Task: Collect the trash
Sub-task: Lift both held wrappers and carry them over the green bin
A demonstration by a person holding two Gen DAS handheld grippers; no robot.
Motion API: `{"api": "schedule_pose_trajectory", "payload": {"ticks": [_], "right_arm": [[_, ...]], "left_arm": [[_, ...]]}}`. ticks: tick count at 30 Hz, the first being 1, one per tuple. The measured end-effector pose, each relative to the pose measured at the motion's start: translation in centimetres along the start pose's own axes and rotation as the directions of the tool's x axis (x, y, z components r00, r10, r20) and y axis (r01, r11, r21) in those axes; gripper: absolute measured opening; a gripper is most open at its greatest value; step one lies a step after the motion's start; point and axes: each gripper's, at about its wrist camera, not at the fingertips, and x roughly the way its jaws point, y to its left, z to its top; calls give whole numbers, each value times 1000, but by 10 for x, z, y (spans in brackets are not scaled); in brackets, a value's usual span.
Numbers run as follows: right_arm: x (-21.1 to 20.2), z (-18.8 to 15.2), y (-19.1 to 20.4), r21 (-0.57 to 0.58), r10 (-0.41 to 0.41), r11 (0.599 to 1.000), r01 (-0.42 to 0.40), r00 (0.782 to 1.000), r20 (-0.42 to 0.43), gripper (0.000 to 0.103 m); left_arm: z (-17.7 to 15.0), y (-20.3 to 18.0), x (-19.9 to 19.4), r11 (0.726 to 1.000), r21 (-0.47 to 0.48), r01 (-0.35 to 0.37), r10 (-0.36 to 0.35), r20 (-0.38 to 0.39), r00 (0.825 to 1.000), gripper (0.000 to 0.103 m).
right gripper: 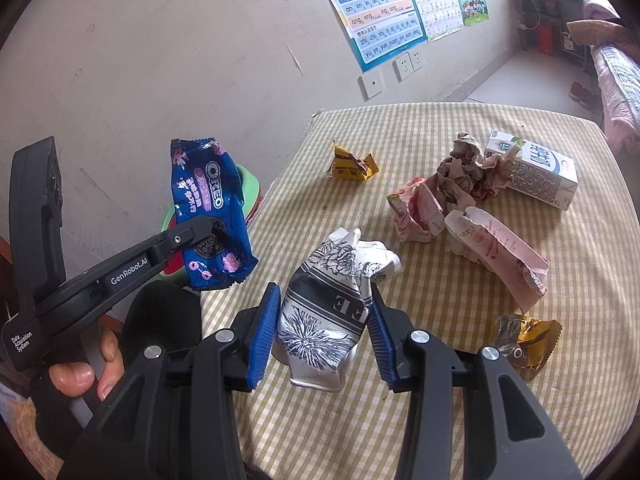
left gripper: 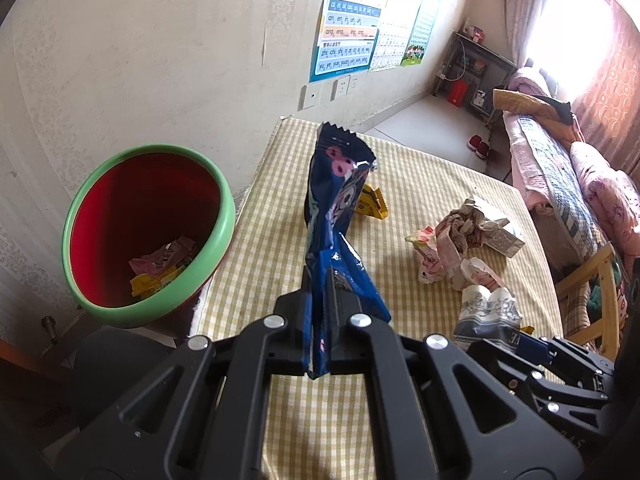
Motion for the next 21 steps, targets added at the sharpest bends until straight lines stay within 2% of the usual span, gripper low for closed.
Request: {"api": "schedule_pose_trajectory", "payload": {"ticks": [21], "right_arm": [[18, -6, 23, -48, 11, 999, -14, 999, -49, 42]], "left_arm": [[-1, 27, 2, 998, -67, -7, 7, -5, 1000, 4]]}}
